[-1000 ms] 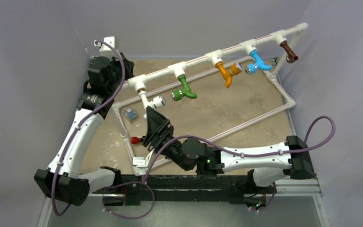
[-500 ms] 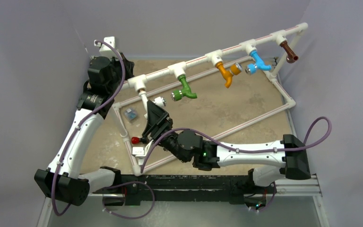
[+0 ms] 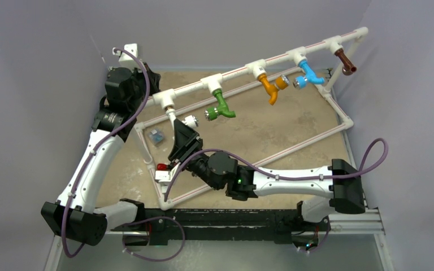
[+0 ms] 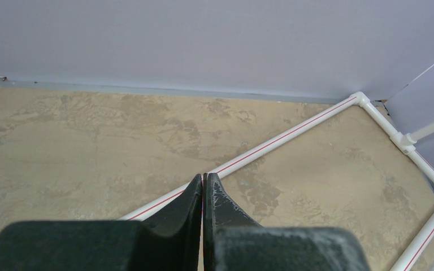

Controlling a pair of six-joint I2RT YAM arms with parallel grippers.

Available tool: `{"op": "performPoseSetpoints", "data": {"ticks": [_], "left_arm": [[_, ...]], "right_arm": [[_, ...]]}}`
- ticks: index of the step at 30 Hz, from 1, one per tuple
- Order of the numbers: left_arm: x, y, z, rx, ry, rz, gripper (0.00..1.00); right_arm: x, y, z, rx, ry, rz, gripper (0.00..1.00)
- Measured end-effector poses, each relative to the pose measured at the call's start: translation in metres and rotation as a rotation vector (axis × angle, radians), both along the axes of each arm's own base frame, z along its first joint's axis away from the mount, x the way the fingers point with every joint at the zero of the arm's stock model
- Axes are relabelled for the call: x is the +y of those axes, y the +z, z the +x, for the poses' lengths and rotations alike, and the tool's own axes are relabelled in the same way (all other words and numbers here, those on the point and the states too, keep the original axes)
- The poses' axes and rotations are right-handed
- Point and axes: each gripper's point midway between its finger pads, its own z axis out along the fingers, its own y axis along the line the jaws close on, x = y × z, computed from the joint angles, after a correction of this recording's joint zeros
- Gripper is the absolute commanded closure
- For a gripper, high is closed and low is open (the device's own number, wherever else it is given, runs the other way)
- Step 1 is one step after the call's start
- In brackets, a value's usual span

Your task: Install the water faucets

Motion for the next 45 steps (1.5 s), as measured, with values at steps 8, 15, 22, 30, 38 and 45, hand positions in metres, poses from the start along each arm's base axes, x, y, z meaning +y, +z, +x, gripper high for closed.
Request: {"op": "performPoseSetpoints", "data": {"ticks": [8,15,22,30,38,45], "left_arm": [[0.000,0.000,0.000,0.000,-0.001,0.000,1.00],[0.000,0.000,0.002,-0.003,0.000,-0.001,1.00],[0.001,0.001,0.003,-0.008,0.002,-0.001,1.00],[0.002,0.002,0.004,-0.012,0.005,0.002,1.00],[0.002,0.001,0.004,-0.010,0.004,0.002,1.00],[0.000,0.001,0.003,-0.010,-0.005,0.001,1.00]], "right_arm": [[-0.002,0.009,0.004,0.012,0.001,0.068,0.85],[-0.001,0.007,0.008,0.071,-0.014,0.166,1.00],[0.001,0.010,0.010,0.253,-0.023,0.396,1.00],[0.005,0.007,0.010,0.571,0.033,0.738,1.00],[0.008,0.004,0.005,0.920,0.149,1.154,1.00],[0.009,0.005,0.003,1.201,0.248,1.511,1.00]]}}
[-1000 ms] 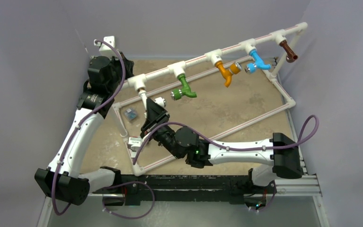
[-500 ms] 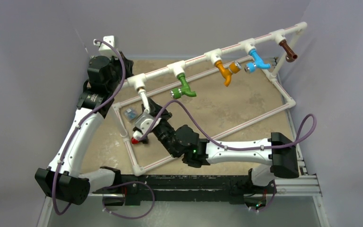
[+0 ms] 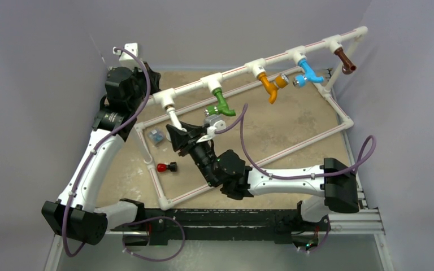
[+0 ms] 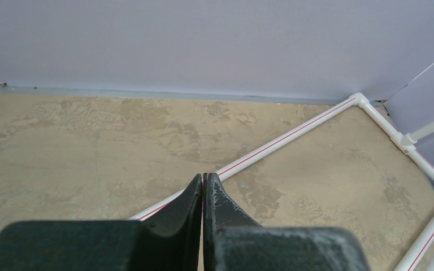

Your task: Install the water faucets

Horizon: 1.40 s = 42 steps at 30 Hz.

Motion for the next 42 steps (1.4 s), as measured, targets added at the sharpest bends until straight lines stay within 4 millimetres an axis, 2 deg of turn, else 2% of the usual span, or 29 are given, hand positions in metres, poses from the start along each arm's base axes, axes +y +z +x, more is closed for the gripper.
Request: {"op": "performPoseSetpoints", "data": {"ticks": [10,18,20,24,28,32,37,42], "left_arm": [[-0.001,0.000,0.000,-0.001,-0.004,-0.001,1.00],[0.000,0.001,0.000,-0.004,-0.003,-0.002,1.00],[-0.001,0.001,0.000,-0.003,-0.005,-0.002,1.00],[-0.001,0.001,0.000,-0.003,-0.005,-0.002,1.00],[-0.001,0.001,0.000,-0.004,-0.005,-0.002,1.00],[-0.001,0.001,0.000,-0.005,-0.005,-0.002,1.00],[-0.001,0.001,0.000,-0.004,-0.006,-0.002,1.00],[-0.001,0.001,0.000,-0.004,-0.006,-0.002,1.00]], "right_arm": [[0.004,0.006,0.002,0.418,0.192,0.543,1.00],[0.005,0.009,0.003,0.625,0.300,0.827,0.99],[0.005,0.011,0.002,0.648,0.315,0.861,0.88],[0.005,0.011,0.002,0.662,0.321,0.879,0.56],[0.003,0.016,0.001,0.664,0.337,0.905,0.35],[0.000,0.022,0.000,0.664,0.349,0.921,0.24],[-0.002,0.022,-0.003,0.664,0.363,0.910,0.18],[-0.003,0.018,-0.004,0.670,0.352,0.879,0.16]]}}
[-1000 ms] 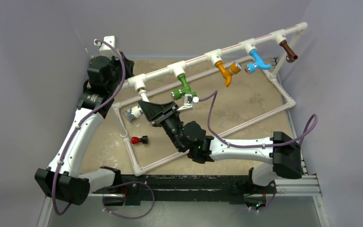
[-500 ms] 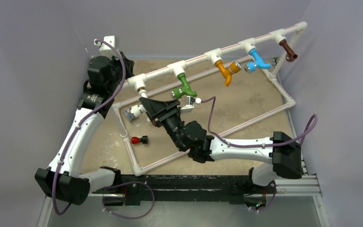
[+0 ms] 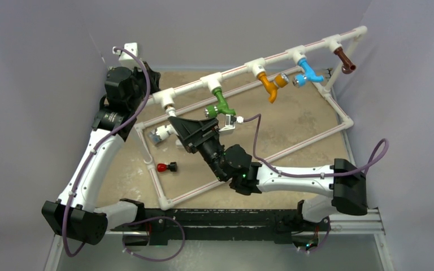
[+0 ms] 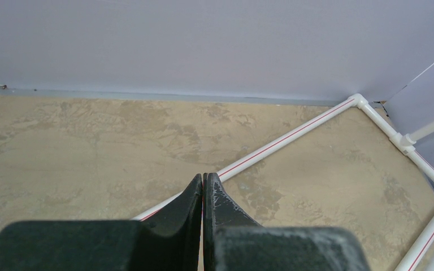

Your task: Install the water faucets

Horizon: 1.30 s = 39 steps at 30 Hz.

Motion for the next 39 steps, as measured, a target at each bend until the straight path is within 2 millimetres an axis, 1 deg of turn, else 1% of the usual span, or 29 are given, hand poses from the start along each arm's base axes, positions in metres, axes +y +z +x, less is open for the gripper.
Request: {"op": "performPoseSetpoints", "data": {"ticks": [3,6,9,12,14,17,22,24,26,28,32,34,36,39], "left_arm": [[0.000,0.000,0.000,0.000,-0.001,0.000,1.00],[0.000,0.000,0.000,0.000,-0.002,0.000,1.00],[-0.001,0.000,0.000,0.002,-0.003,0.000,1.00],[-0.002,-0.001,-0.002,0.008,-0.015,-0.001,1.00],[-0.002,-0.001,-0.002,0.007,-0.015,-0.001,1.00],[-0.002,-0.001,-0.002,0.008,-0.015,-0.001,1.00],[-0.002,-0.002,-0.002,0.008,-0.015,-0.001,1.00],[-0.002,-0.001,-0.002,0.008,-0.015,-0.001,1.00],[-0.002,-0.001,-0.002,0.008,-0.015,-0.001,1.00],[-0.002,-0.002,-0.002,0.008,-0.015,-0.001,1.00],[-0.002,-0.002,-0.002,0.008,-0.015,-0.001,1.00],[-0.002,-0.002,-0.002,0.008,-0.015,-0.001,1.00],[-0.002,-0.002,-0.002,0.008,-0.015,-0.001,1.00],[-0.002,-0.002,-0.002,0.008,-0.015,-0.001,1.00]], "right_arm": [[-0.005,-0.004,-0.002,-0.010,0.001,-0.041,0.14],[-0.012,-0.003,-0.005,-0.027,0.006,-0.079,0.13],[-0.021,0.005,-0.011,-0.064,0.017,-0.107,0.12],[-0.035,0.020,-0.008,-0.108,0.010,-0.116,0.11],[-0.045,0.026,-0.009,-0.139,0.008,-0.140,0.11],[-0.053,0.025,-0.017,-0.178,0.033,-0.200,0.10],[-0.069,0.016,-0.036,-0.252,0.096,-0.349,0.10],[-0.078,0.017,-0.044,-0.306,0.109,-0.409,0.11],[-0.084,0.019,-0.049,-0.363,0.118,-0.475,0.12],[-0.087,0.027,-0.051,-0.428,0.117,-0.550,0.13],[-0.091,0.061,-0.050,-0.607,0.082,-0.717,0.13],[-0.094,0.075,-0.050,-0.703,0.064,-0.791,0.15],[-0.096,0.087,-0.050,-0.801,0.048,-0.877,0.18],[-0.094,0.105,-0.044,-0.981,0.003,-1.030,0.18]]}}
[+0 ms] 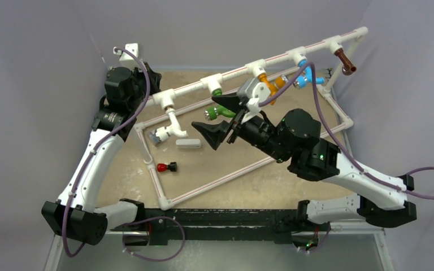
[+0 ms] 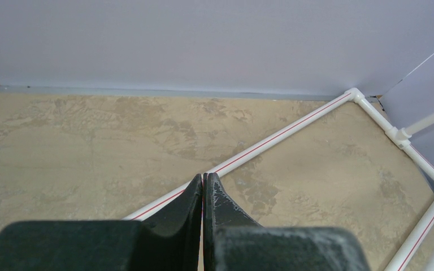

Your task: Install the water faucets

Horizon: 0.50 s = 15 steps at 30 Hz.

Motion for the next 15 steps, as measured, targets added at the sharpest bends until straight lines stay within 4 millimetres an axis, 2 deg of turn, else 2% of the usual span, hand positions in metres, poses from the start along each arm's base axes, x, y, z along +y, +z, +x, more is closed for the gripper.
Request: {"op": "performPoseSetpoints", "data": {"ticks": [2,10,15], "left_arm": [[0.000,0.000,0.000,0.000,0.001,0.000,1.00],[0.000,0.000,0.000,0.000,0.000,0.000,1.00],[0.001,0.000,0.000,0.000,0.001,0.000,1.00]], "right_arm": [[0.003,-0.003,0.000,-0.091,-0.007,-0.075,0.16],[0.044,-0.050,-0.014,-0.567,-0.009,-0.505,0.15],[0.060,-0.077,-0.017,-0.801,-0.008,-0.712,0.16]]}}
